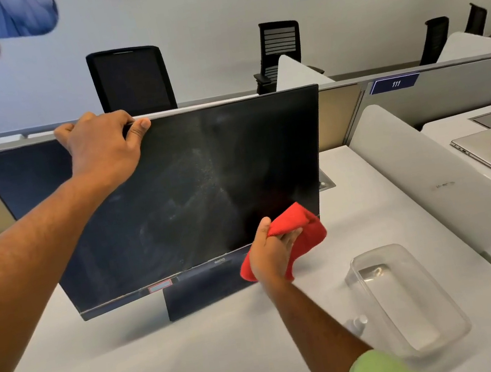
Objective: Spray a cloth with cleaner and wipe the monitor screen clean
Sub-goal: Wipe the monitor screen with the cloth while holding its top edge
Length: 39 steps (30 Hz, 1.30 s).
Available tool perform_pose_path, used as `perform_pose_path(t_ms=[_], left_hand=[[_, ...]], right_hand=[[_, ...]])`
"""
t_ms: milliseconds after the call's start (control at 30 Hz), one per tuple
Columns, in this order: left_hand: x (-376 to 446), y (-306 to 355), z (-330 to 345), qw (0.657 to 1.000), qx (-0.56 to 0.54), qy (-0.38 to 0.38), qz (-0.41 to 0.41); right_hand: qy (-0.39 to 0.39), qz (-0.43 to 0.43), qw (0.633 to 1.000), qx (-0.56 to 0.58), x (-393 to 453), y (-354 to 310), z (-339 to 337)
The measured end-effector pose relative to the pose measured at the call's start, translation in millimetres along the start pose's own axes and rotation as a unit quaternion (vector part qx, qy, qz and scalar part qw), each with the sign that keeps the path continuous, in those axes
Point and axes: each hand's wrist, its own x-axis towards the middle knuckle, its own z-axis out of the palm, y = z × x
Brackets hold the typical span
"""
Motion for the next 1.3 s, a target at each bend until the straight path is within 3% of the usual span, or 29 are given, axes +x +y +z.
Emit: perform_pose_path(t_ms=[233, 533, 700, 833, 1000, 1100, 1300], left_hand=[[0, 0, 0, 1.0, 0.007, -0.003, -0.007], [0, -1, -5, 1.0, 0.008, -0.015, -0.01], [-2, -4, -6, 1.0, 0.008, -0.015, -0.014], [0, -1, -4, 1.0, 0.01, -0.014, -0.015], [1, -4, 0, 1.0, 0.018, -0.006, -0.013], [1, -6, 2, 1.0, 0.022, 0.0, -0.018], [0, -5, 4, 0.999, 0.034, 0.009, -0.016]], right_hand=[[-0.054, -0.081, 0.995, 0.005, -80, 10, 43], [-0.18, -0.08, 0.98, 0.013, -111, 18, 49], [-0.059, -0.012, 0.997, 0.038, -41, 5, 23], [-0.02, -0.009, 1.0, -0.003, 9, -8, -8], [0.003, -0.153, 0.983, -0.103, 28, -23, -15], [0.047, -0.259, 0.949, -0.173, 43, -31, -8], [0.104, -0.423, 0.881, -0.185, 76, -85, -10]])
